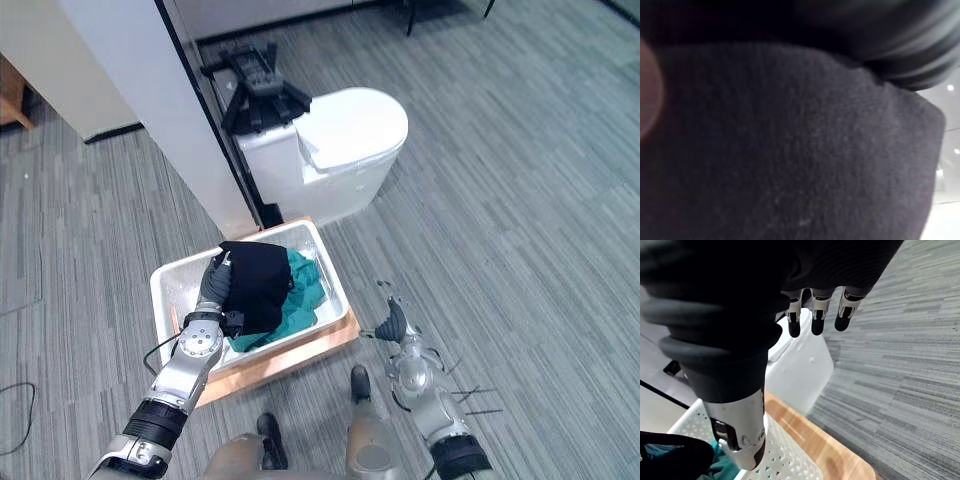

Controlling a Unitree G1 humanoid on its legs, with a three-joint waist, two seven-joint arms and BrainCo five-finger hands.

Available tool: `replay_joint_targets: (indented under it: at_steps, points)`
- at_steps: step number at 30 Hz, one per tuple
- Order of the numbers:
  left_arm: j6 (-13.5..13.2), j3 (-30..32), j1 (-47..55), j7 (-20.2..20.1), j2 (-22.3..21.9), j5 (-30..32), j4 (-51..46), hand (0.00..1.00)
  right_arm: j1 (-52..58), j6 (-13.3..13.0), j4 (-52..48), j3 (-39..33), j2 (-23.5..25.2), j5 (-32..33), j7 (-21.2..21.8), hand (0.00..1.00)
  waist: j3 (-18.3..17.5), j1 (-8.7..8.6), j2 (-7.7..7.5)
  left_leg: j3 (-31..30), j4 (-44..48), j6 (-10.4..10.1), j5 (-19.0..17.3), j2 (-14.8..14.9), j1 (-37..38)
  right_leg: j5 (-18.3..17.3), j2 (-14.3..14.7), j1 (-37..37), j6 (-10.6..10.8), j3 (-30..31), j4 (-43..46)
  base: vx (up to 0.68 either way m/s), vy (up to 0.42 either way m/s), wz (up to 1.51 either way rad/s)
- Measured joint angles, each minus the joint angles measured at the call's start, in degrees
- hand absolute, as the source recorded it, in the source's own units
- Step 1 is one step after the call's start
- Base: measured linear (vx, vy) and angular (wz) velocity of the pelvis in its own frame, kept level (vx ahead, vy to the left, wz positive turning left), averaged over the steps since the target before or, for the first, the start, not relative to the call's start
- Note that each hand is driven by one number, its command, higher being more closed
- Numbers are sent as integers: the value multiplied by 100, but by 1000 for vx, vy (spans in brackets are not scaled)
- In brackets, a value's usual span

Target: Tidy the bed and pick cloth on bed and put in laundry

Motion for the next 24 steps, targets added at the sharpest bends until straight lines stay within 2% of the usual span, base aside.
replay_joint_targets:
  at_steps: [4, 9, 13, 18, 21, 24]
  points:
    - [63, 0, -371, 80, -4, 124, 420, 0, -433, 55, 341, 36, 169, 12, -125, 0, 196, 20, 1, -74, 197, 8, -56, 56, -274, 36, 25, -138, -8, -45, -3, -57, -22, 4]
    - [202, 55, -807, 467, -66, 233, 855, 0, -496, 110, 494, 37, 314, 155, -280, 0, 293, 10, 18, -204, 304, -12, -83, 87, -360, 51, 44, -124, -18, -150, -4, -32, -20, 11]
    - [230, 256, -744, 530, -243, 248, 856, 0, -165, 97, 492, -23, 323, 165, -340, 0, 294, 15, 20, -270, 303, -1, -165, 108, -233, 48, 70, 172, -19, -158, -135, -18, -5, 7]
    - [180, 526, -179, 519, -245, 223, 657, 0, 373, 82, 555, -216, 346, 166, -302, 0, 264, 29, 28, -327, 41, -25, -149, 69, 222, -16, 68, 511, -28, -230, -138, -3, -1, 4]
    - [141, 714, 326, 468, -240, 103, 379, 0, 698, 101, 825, -580, 362, 164, -231, 0, 74, 47, 81, -368, -170, -61, -36, 39, 424, -21, 58, 615, -19, -350, -138, 30, -7, 12]
    - [34, 931, 876, 197, -250, -280, 266, 0, 1047, 124, 1155, -806, 360, 166, -189, 0, -336, 89, 116, -454, -442, -111, 30, 25, 733, -122, 72, 913, 58, -521, -137, 41, -7, 25]
